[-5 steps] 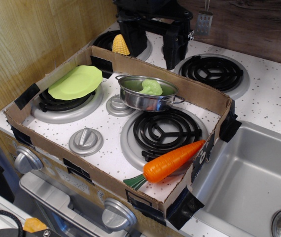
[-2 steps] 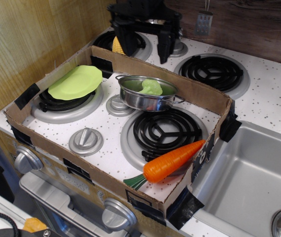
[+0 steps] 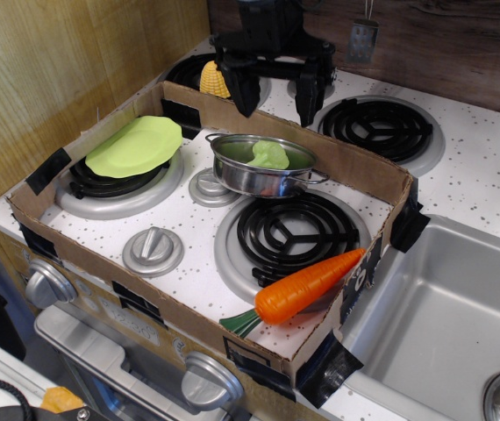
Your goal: Take broccoli out of pan
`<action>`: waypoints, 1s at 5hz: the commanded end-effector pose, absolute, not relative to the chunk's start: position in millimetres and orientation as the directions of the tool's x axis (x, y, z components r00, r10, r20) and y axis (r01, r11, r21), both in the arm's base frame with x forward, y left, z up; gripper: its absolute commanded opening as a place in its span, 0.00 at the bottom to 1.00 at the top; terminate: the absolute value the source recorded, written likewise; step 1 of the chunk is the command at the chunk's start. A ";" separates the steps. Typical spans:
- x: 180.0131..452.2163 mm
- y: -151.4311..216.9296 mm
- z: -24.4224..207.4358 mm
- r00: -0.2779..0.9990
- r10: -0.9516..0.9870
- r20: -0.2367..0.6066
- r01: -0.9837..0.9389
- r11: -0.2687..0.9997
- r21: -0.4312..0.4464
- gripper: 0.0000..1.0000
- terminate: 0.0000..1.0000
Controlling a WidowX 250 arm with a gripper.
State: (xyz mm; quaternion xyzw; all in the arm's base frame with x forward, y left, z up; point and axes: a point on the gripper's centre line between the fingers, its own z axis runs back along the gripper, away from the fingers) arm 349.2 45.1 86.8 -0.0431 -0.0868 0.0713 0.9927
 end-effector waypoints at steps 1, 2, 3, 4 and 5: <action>367.9 56.2 88.2 0.962 0.172 0.210 -0.151 0.982 -0.115 1.00 0.00; 368.7 56.7 77.1 0.959 0.171 0.227 -0.147 0.982 -0.119 1.00 0.00; 365.9 54.5 72.6 0.957 0.188 0.223 -0.169 0.981 -0.101 1.00 0.00; 365.2 56.0 65.0 0.961 0.164 0.220 -0.152 0.986 -0.072 1.00 0.00; 363.6 56.4 59.3 0.965 0.172 0.200 -0.164 0.985 -0.059 1.00 0.00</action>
